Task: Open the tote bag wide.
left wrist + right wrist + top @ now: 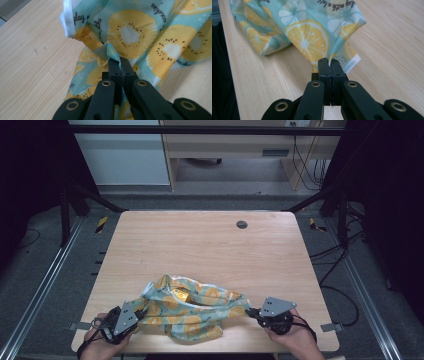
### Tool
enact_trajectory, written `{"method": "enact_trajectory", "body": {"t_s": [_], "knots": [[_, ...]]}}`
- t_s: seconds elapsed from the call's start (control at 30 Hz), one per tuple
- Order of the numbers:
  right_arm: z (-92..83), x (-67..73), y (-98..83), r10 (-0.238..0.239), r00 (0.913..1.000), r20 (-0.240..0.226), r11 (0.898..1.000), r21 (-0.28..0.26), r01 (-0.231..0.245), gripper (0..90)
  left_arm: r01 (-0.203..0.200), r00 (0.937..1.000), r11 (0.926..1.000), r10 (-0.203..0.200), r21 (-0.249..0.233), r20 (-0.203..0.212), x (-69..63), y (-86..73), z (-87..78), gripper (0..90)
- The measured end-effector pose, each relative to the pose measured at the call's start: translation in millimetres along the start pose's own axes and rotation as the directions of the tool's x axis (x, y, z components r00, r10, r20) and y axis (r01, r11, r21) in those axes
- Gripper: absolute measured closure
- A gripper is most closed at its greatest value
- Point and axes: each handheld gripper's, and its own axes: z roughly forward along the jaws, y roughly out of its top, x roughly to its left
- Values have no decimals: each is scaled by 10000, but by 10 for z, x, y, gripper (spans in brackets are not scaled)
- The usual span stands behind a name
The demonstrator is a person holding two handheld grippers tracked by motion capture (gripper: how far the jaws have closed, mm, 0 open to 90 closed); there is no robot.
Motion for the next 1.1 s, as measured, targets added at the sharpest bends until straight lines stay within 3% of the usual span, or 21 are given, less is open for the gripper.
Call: {"method": "enact_trajectory", "body": {"t_s": [0.13,0.37,0.87,0.97,1.1], "knots": [[88,17,2,-182,9998,-75,9992,360,185,896,-315,9994,9990,321,332,-163,-3,20,68,900],[192,4,11,-218,9997,73,9973,697,212,884,-487,9978,9967,515,647,-423,25,68,174,900],[312,-45,10,122,9998,128,9935,1128,-135,836,-44,9986,9956,94,934,-523,135,96,320,897],[296,-56,5,249,9995,193,9942,1043,-268,798,141,9989,9954,-98,949,-458,167,93,346,896],[251,-76,0,471,9968,650,9934,1010,-535,594,431,9976,9953,-382,870,-572,215,99,367,885]]}}
